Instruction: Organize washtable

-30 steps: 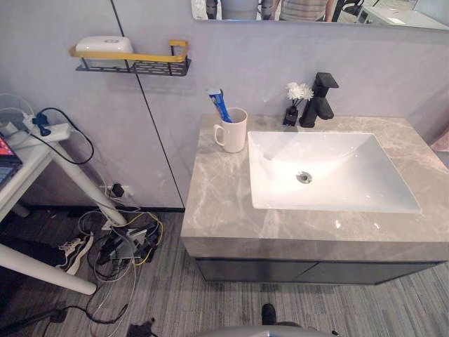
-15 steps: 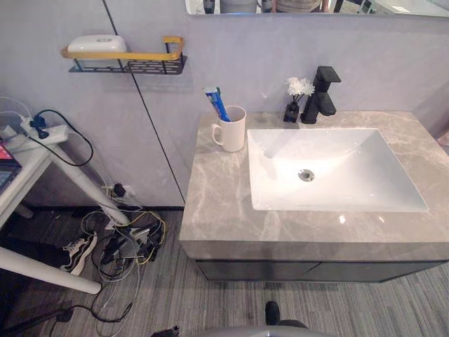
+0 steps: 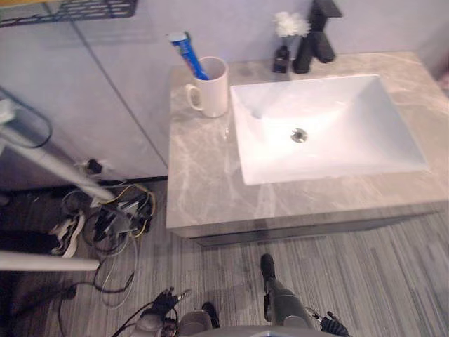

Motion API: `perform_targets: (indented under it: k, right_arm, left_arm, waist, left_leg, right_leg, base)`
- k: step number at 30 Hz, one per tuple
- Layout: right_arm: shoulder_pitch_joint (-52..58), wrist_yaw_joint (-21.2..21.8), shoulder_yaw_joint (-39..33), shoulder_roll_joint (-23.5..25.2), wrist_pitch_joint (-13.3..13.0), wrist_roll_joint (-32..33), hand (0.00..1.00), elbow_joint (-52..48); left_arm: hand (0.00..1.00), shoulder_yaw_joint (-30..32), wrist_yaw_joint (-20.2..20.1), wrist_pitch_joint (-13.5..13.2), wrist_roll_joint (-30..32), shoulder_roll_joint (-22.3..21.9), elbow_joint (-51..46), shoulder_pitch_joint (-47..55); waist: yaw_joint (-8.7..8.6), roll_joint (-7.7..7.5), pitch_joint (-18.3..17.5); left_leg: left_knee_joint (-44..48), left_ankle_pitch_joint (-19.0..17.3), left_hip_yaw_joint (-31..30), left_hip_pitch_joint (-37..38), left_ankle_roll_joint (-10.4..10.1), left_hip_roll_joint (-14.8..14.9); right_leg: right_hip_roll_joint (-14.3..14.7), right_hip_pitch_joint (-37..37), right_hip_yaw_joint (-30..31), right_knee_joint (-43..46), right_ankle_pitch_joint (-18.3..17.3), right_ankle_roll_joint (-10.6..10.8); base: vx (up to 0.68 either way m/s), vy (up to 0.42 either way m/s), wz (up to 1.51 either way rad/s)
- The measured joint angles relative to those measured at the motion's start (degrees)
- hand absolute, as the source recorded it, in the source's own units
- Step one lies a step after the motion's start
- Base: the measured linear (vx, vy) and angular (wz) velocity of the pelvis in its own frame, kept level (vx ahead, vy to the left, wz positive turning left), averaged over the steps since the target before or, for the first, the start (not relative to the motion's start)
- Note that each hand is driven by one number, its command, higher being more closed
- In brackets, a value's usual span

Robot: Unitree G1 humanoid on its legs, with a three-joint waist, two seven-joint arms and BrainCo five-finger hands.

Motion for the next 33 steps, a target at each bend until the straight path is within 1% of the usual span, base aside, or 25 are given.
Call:
perform_targets:
  k: [1,2,3,4,5,6,7,8,9,10,11,14,17,18,19,21,22,23,24,26,27,28,30,31,33]
  right_arm:
    - [0.48,-0.39,-0.56,0.54,0.07,0.07,0.0,0.33]
    - [1.74,-0.93,-1.53,0.92,-0.13,1.1,0.0,0.35]
    - [1.87,-0.96,-1.99,1.0,-0.09,1.62,0.0,0.4]
    - [1.55,-1.03,-2.11,1.17,-0.1,1.84,0.0,0.38]
    - [1.26,-0.96,-2.12,1.43,-0.27,1.82,0.0,0.13]
    - [0.58,-0.71,-1.88,1.64,-0.32,1.45,0.0,0.46]
    - [-0.49,-0.45,-2.08,1.05,0.11,1.46,0.0,0.82]
    - [-0.7,-0.37,-2.0,0.48,0.07,1.44,0.0,0.67]
    - [-1.17,-0.2,-0.95,1.48,0.02,1.44,0.0,0.72]
    - [-2.05,-0.11,0.79,2.23,-0.01,1.44,0.0,0.61]
    - [-2.6,-0.07,1.4,2.6,-0.03,1.42,0.0,0.42]
    - [-2.94,0.92,3.2,3.11,-0.73,1.43,0.0,-0.35]
    - [-2.05,0.93,3.25,3.19,-1.71,1.59,0.0,-0.35]
    - [-2.05,0.95,3.04,3.1,-1.95,1.69,0.0,-0.38]
    - [-1.84,1.03,2.86,2.75,-2.54,2.12,0.0,-0.22]
    - [-1.8,1.02,2.58,1.93,-2.93,2.11,0.0,-0.24]
    - [-1.32,1.03,2.1,1.2,-2.92,1.98,0.0,-0.37]
    - [-0.67,0.95,0.96,0.62,-2.77,1.96,0.0,-0.12]
    - [-0.13,0.99,0.5,0.37,-2.66,1.93,0.0,0.22]
    - [2.53,1.12,-0.14,-0.08,-1.65,1.37,0.0,1.17]
    - [3.17,1.12,-0.15,-0.3,-1.43,1.03,0.0,1.69]
    - [4.45,1.11,-0.18,-0.5,-1.12,-0.82,0.0,2.74]
    - [5.6,1.09,-1.13,-0.63,-1.07,-1.32,0.0,2.95]
    - [5.82,1.11,-1.99,-0.21,-1.07,-2.82,0.0,2.95]
    - [6.27,1.13,-3.11,0.57,-1.2,-3.06,0.0,2.75]
  left_arm:
    - [0.0,0.28,0.06,-0.88,-0.02,-0.1,-1.77,-0.35]
    - [0.0,0.37,0.29,-0.99,-0.05,-1.12,-1.99,0.12]
    - [0.0,0.46,0.37,-0.93,-0.08,-1.52,-1.89,0.31]
    - [0.0,1.36,0.47,-0.5,-0.12,-2.05,-1.28,0.55]
    - [0.0,1.73,0.47,-0.31,-0.16,-2.33,-0.85,0.5]
    - [0.0,2.93,0.47,-0.16,-0.86,-2.51,-0.85,0.29]
    - [0.0,3.08,0.54,-0.23,-1.07,-3.08,-0.94,0.56]
    - [0.0,3.11,0.54,-0.34,-1.08,-3.6,-0.95,0.66]
    - [0.0,3.21,0.66,-0.18,-1.29,-2.75,-0.95,0.27]
    - [0.0,3.44,0.66,-0.2,-2.28,-2.05,-0.89,-0.11]
    - [0.0,3.71,0.66,-0.18,-2.34,-2.05,-0.79,-0.24]
    - [0.0,3.79,0.7,-0.19,-3.32,-2.63,0.28,-0.46]
    - [0.0,4.6,0.65,-0.24,-3.43,-3.15,0.78,-0.54]
    - [0.0,5.35,0.55,-0.21,-3.31,-3.28,0.77,-0.56]
    - [0.0,7.41,0.51,-0.25,-3.3,-3.69,0.77,-0.35]
    - [0.0,9.55,0.51,-0.25,-3.41,-4.35,0.86,0.27]
    - [0.0,10.3,0.48,-0.25,-3.35,-4.74,0.85,0.75]
    - [0.0,11.34,0.22,-0.21,-3.42,-5.23,0.88,0.88]
    - [0.0,12.35,0.19,-0.23,-3.42,-5.63,0.82,1.11]
    - [0.0,15.4,-0.23,-1.03,-5.33,-6.65,-0.15,2.54]
    - [0.0,16.09,-0.35,-1.08,-5.69,-6.68,-0.32,2.76]
    - [0.0,16.9,-0.46,-1.09,-5.71,-6.55,-0.31,3.17]
    - [0.0,19.11,-0.64,-1.12,-5.73,-6.68,-0.23,3.95]
    - [0.0,21.32,-0.68,-0.98,-5.69,-6.63,-0.26,5.02]
    - [0.0,23.15,-1.21,-0.31,-5.68,-6.54,1.71,6.84]
  waist:
    - [-0.63,-0.56,0.16]
    - [-0.59,-0.87,0.06]
    - [-0.56,-1.18,-0.18]
    - [-0.24,-2.46,-0.67]
    - [0.1,-2.11,-0.55]
    - [1.06,-3.03,-0.32]
    - [2.51,-1.28,-1.63]
    - [2.79,-1.52,-1.81]
    - [2.87,-3.99,-1.96]
    - [3.15,-5.47,-2.18]
    - [3.23,-5.75,-2.35]
    - [3.12,-4.58,-2.22]
    - [2.63,-2.82,-1.86]
    - [2.58,-2.19,-1.41]
    - [2.55,-1.61,-0.99]
    - [2.39,-0.43,-0.79]
    - [2.38,-0.09,-1.07]
    - [1.95,0.24,-0.87]
    - [1.71,0.36,-0.9]
    - [1.68,0.51,-0.94]
    - [1.64,0.64,-0.92]
    - [1.61,0.93,-1.0]
    - [1.23,1.87,-0.91]
    - [1.51,1.38,-1.1]
    - [1.51,1.0,-2.41]
  left_leg:
    - [-0.38,0.11,0.38,1.43,-0.05,-0.61]
    - [0.13,0.18,1.09,3.08,-0.06,-1.02]
    - [0.96,0.17,1.48,3.18,-0.05,-1.31]
    - [3.05,0.14,2.55,2.55,0.01,-2.07]
    - [4.6,0.39,3.05,1.64,0.43,-1.64]
    - [6.83,-0.74,2.41,-1.65,0.5,-1.51]
    - [-1.94,4.63,1.31,-1.88,2.51,-2.56]
    - [-2.7,4.7,2.6,-1.78,1.7,-2.39]
    - [-1.53,4.82,4.37,-1.9,1.87,-3.95]
    - [0.07,4.75,5.71,-2.58,1.86,-3.97]
    - [1.03,4.75,6.25,-3.1,1.85,-3.59]
    - [7.93,3.92,6.98,-3.58,0.84,0.77]
    - [19.08,0.87,7.76,-3.49,-1.28,8.78]
    - [21.94,0.62,8.21,-3.5,-1.23,10.54]
    - [30.13,0.87,7.6,-3.46,-0.68,14.66]
    - [37.71,3.5,1.55,-4.13,2.19,16.09]
    - [41.14,3.83,-4.23,-5.76,1.85,14.61]
    - [42.2,0.99,-8.96,-6.14,1.21,10.46]
    - [42.24,-0.21,-11.37,-6.74,0.87,8.15]
    - [37.42,-2.6,-17.09,-9.77,0.15,0.57]
    - [34.19,-2.56,-18.65,-10.53,0.07,-0.85]
    - [26.16,-2.39,-22.52,-11.57,-0.23,-3.2]
    - [14.66,-0.76,-31.04,-13.47,-2.42,-4.95]
    - [13.11,2.87,-32.97,-13.29,-4.0,-5.6]
    - [14.41,3.44,-33.62,-13.25,-3.05,-7.59]
  right_leg:
    - [-3.24,-3.11,-5.49,21.35,-12.2,-4.21]
    - [-6.23,-1.25,-9.38,31.52,-14.57,-5.5]
    - [-7.83,0.25,-11.03,32.97,-14.59,-5.95]
    - [-8.74,1.79,-13.96,30.05,-14.91,-5.72]
    - [-8.14,2.92,-15.46,27.43,-14.87,-5.73]
    - [-7.0,5.53,-14.79,19.7,-14.47,-6.16]
    - [-4.46,7.6,-13.29,12.82,-14.99,-4.97]
    - [-5.22,7.46,-14.19,14.78,-17.38,-4.04]
    - [-7.38,8.74,-14.03,15.16,-20.57,-1.51]
    - [-6.87,10.87,-13.98,9.32,-20.92,-0.72]
    - [-6.27,11.76,-14.08,6.61,-20.67,-0.68]
    - [-2.25,17.67,-13.49,-2.15,-17.25,-1.76]
    - [3.03,20.61,-10.89,-2.67,-17.31,-3.34]
    - [3.84,20.6,-9.86,-1.93,-17.71,-3.97]
    - [6.15,20.64,-5.71,1.22,-19.0,-5.92]
    - [8.53,20.48,-0.05,4.77,-20.26,-7.42]
    - [9.51,20.23,4.06,6.41,-21.4,-7.8]
    - [10.38,20.38,9.25,8.1,-21.82,-8.77]
    - [10.47,20.42,11.06,8.66,-21.86,-9.16]
    - [11.35,19.54,18.97,10.66,-22.33,-9.63]
    - [11.67,19.26,20.58,11.0,-22.44,-9.64]
    - [12.42,18.42,23.36,11.86,-22.7,-9.44]
    - [14.49,17.39,27.53,12.48,-22.95,-9.4]
    - [15.3,16.65,31.03,13.38,-23.6,-9.24]
    - [15.83,15.63,36.49,14.21,-24.65,-7.71]
  base:
    - [1.02,-0.321,-0.24]
    - [0.97,-0.342,-0.14]
    - [0.72,-0.295,-0.47]
    - [0.34,-0.196,-0.59]
    - [0.11,-0.134,-0.86]
    - [-0.18,-0.069,-0.99]
    - [-0.1,-0.029,-1.01]
    - [0.15,-0.073,-0.85]
    - [0.24,-0.083,-0.66]
    - [0.13,-0.107,-0.57]
    - [-0.1,-0.141,-0.63]
    - [-0.12,-0.14,-0.38]
    - [-0.12,-0.152,-0.46]
    - [-0.17,-0.183,-1.19]
    - [-0.16,-0.193,-1.38]
    - [-0.16,-0.246,-1.89]
    - [-0.08,-0.165,-2.31]
    - [-0.02,-0.067,-2.0]
    - [0.05,0.005,-1.85]
    - [0.02,0.04,-1.8]
    - [0.06,0.07,-1.73]
    - [0.12,0.104,-1.58]
    - [0.18,0.15,-1.52]
    - [0.21,0.154,-1.26]
    - [0.27,0.203,-1.49]
